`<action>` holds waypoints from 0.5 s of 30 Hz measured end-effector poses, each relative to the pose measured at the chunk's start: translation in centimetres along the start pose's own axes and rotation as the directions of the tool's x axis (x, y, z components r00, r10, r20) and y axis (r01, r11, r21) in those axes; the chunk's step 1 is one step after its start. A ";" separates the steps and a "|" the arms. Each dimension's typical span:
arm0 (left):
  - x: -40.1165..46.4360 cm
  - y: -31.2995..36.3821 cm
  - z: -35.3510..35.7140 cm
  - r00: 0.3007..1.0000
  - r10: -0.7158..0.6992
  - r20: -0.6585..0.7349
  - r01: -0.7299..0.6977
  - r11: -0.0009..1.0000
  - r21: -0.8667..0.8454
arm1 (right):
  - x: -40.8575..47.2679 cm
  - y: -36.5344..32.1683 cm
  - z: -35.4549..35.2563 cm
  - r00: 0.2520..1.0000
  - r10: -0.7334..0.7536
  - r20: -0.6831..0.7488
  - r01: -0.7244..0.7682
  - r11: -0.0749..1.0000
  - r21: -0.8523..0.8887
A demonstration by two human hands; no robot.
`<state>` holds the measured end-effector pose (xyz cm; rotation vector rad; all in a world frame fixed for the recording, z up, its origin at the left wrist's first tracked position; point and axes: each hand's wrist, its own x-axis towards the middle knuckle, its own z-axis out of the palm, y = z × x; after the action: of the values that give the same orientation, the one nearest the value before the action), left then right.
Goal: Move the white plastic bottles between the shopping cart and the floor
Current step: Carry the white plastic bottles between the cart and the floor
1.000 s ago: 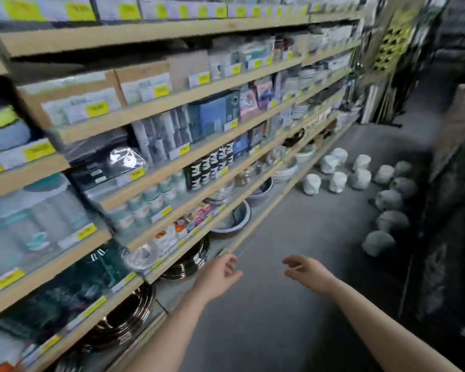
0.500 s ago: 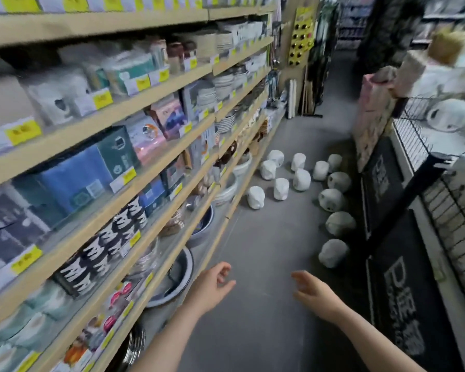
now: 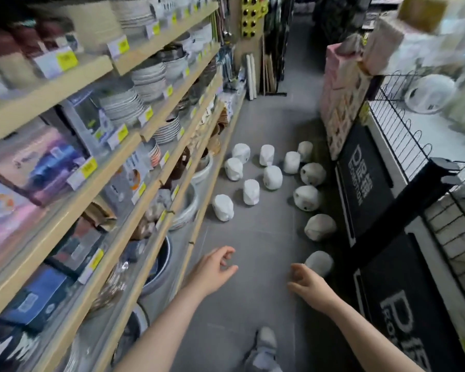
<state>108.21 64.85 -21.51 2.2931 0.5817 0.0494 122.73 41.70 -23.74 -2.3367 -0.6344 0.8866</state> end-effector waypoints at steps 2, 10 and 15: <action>4.9 0.4 -0.2 1.000 -0.017 0.023 0.017 1.000 0.007 | 4.1 0.3 -2.3 1.000 0.025 0.018 -0.025 0.999 0.030; 22.7 2.4 -1.9 0.995 0.016 0.099 -0.016 1.000 0.001 | 16.3 0.4 -10.8 0.989 0.150 -0.012 -0.148 0.986 0.082; 35.1 1.8 -0.2 0.966 0.105 0.236 -0.113 0.993 0.023 | 23.1 1.9 -12.4 0.956 0.285 -0.077 -0.264 0.941 0.211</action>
<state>140.32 78.67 -24.95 2.3220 0.3361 -0.1792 147.43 50.03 -27.43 -2.3030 -0.1661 0.8933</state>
